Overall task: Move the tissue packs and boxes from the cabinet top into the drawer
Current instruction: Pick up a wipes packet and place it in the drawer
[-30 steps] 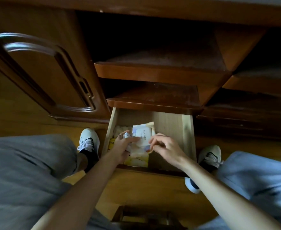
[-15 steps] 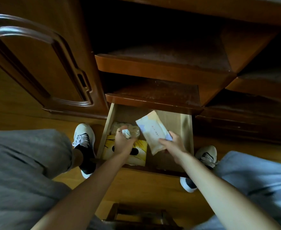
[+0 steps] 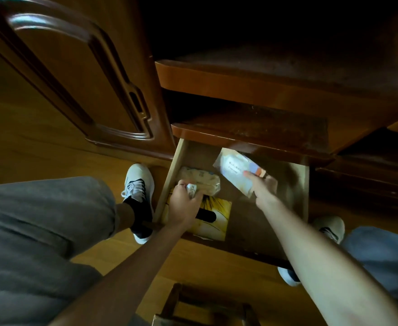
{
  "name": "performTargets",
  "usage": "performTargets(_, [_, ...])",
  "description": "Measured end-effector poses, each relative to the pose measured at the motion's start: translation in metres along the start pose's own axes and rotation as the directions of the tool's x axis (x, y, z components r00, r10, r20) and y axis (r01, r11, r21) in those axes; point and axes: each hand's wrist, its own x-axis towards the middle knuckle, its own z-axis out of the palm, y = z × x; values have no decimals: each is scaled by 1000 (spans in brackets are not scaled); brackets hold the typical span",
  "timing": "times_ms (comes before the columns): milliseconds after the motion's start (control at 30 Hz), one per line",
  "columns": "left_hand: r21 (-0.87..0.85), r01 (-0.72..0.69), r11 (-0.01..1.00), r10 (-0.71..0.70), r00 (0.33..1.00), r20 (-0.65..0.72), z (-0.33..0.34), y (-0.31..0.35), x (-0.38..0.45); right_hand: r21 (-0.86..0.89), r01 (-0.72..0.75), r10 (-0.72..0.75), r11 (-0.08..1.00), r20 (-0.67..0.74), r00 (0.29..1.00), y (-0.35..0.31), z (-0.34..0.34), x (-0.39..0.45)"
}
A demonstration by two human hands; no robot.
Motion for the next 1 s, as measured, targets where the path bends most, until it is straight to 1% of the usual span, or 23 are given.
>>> performTargets(67, [40, -44, 998, 43, 999, 17, -2, -2, 3, 73, -45, 50, 996, -61, 997, 0, 18, 16])
performTargets(100, [59, -65, 996, 64, 998, 20, -2, -4, 5, 76, -65, 72, 995, -86, 994, 2, 24, 25])
performTargets(133, [76, -79, 994, 78, 997, 20, -3, -5, 7, 28, -78, 80, 997, -86, 993, 5, 28, 33])
performTargets(167, [94, -88, 992, 87, 996, 17, -4, -6, 8, -83, -78, 73, 993, -68, 995, 8, 33, 39])
performTargets(200, [120, -95, 988, 94, 995, 11, -5, -8, 10, -235, -62, 49, 970, -59, 997, 12, 36, 40])
performTargets(233, [148, -102, 984, 103, 995, 4, -6, -10, 12, -385, -21, -7, 923, -71, 997, 15, 41, 40])
performTargets(267, [172, -107, 979, 109, 994, -2, -6, -12, 14, -498, 31, -79, 867, -76, 994, 18, 44, 37])
performTargets(300, [187, -107, 976, 110, 994, -5, -7, -13, 15, -575, 100, -145, 812, -33, 989, 20, 48, 34])
performTargets(333, [197, -106, 975, 108, 994, -1, -7, -15, 17, -635, 168, -175, 754, 53, 983, 21, 51, 30])
performTargets(400, [216, -115, 970, 114, 993, 19, -9, -16, 19, -710, 244, -156, 660, 189, 970, 21, 58, 30])
performTargets(533, [252, -135, 958, 126, 991, 48, -14, -21, 23, -738, 398, -171, 545, 366, 915, 13, 76, 41])
performTargets(600, [278, -145, 950, 141, 989, 33, -17, -25, 23, -752, 422, -138, 507, 412, 901, 7, 90, 41])
performTargets(667, [285, -158, 946, 155, 987, 30, -19, -28, 22, -767, 419, -103, 485, 426, 899, 4, 100, 39])
performTargets(767, [254, -142, 957, 131, 990, 59, -20, -25, 23, -758, 409, -118, 508, 409, 905, 1, 96, 34])
performTargets(900, [196, -170, 966, 148, 982, 120, -18, -20, 19, -686, 463, -118, 561, 487, 865, 1, 67, 23])
performTargets(967, [125, -171, 977, 147, 973, 180, -14, -18, 18, -638, 483, -166, 599, 491, 855, 1, 51, 11])
performTargets(1000, [97, -155, 983, 133, 970, 202, -11, -16, 19, -595, 489, -184, 637, 499, 847, 1, 42, 3])
